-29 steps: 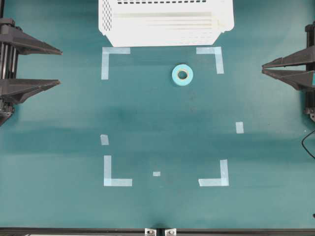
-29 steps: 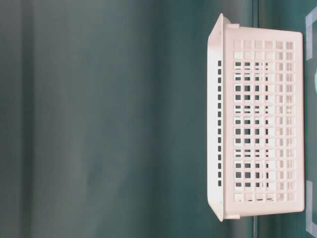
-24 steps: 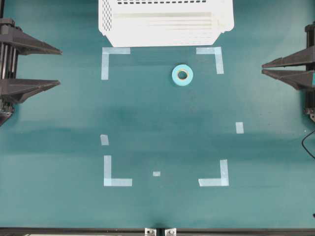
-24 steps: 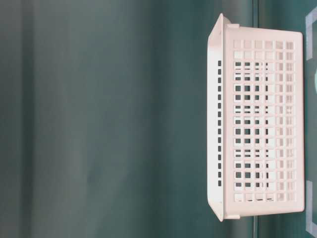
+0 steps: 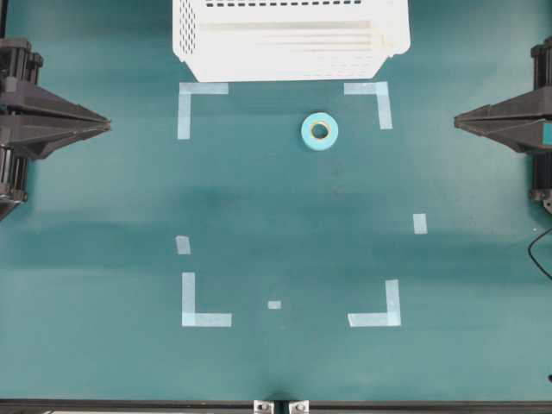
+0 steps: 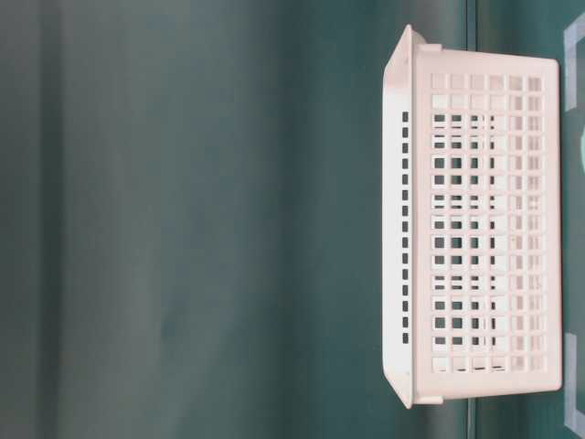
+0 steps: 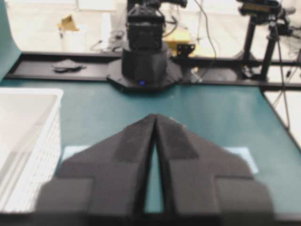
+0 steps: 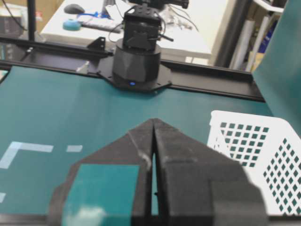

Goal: Put the tape into the white basket.
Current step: 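Move the right gripper inward from its rest pose toward the tape roll, then rotate the right gripper downward and position it above the blue tape roll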

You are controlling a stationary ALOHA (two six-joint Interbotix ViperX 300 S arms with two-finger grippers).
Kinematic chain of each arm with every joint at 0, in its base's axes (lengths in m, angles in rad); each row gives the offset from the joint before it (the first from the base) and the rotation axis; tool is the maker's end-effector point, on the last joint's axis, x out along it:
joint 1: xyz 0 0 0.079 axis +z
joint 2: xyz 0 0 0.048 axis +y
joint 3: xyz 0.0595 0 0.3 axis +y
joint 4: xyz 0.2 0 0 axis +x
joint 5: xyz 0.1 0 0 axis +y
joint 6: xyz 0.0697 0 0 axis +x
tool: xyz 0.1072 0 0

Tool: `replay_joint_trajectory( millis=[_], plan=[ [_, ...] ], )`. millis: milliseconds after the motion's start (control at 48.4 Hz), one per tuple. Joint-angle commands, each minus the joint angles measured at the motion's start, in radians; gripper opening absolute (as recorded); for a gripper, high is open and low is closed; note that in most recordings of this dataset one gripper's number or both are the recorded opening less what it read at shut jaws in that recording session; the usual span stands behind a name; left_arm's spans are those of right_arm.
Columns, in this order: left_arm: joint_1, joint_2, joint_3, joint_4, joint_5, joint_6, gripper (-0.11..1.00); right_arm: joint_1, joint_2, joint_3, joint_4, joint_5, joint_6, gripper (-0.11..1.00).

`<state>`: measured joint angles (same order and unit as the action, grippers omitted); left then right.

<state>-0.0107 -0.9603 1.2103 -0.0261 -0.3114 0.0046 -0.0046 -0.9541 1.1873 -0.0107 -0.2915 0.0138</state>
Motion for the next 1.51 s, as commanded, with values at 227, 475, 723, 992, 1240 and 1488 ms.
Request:
replay_joint_trajectory(
  millis=[227,475,723,992,1240,1488],
  plan=[
    [-0.006,-0.011,0.015,-0.003,-0.005,-0.002,0.31,-0.003,0.006,-0.009,0.002,0.038,0.069,0.65],
    [-0.005,-0.011,0.018,-0.003,-0.002,-0.002,0.88,-0.002,0.011,-0.025,0.002,0.098,0.127,0.87],
    [-0.005,-0.011,0.028,-0.003,0.011,-0.003,0.87,0.038,0.095,-0.074,0.002,0.137,0.178,0.87],
    [-0.003,-0.011,0.046,-0.005,0.025,-0.008,0.87,0.063,0.215,-0.169,0.018,0.152,0.179,0.87],
    [0.037,-0.012,0.066,-0.005,0.031,-0.008,0.87,0.063,0.316,-0.253,0.051,0.209,0.179,0.87],
    [0.069,-0.012,0.075,-0.006,0.051,-0.006,0.87,0.058,0.357,-0.311,0.058,0.213,0.181,0.87]
  ],
)
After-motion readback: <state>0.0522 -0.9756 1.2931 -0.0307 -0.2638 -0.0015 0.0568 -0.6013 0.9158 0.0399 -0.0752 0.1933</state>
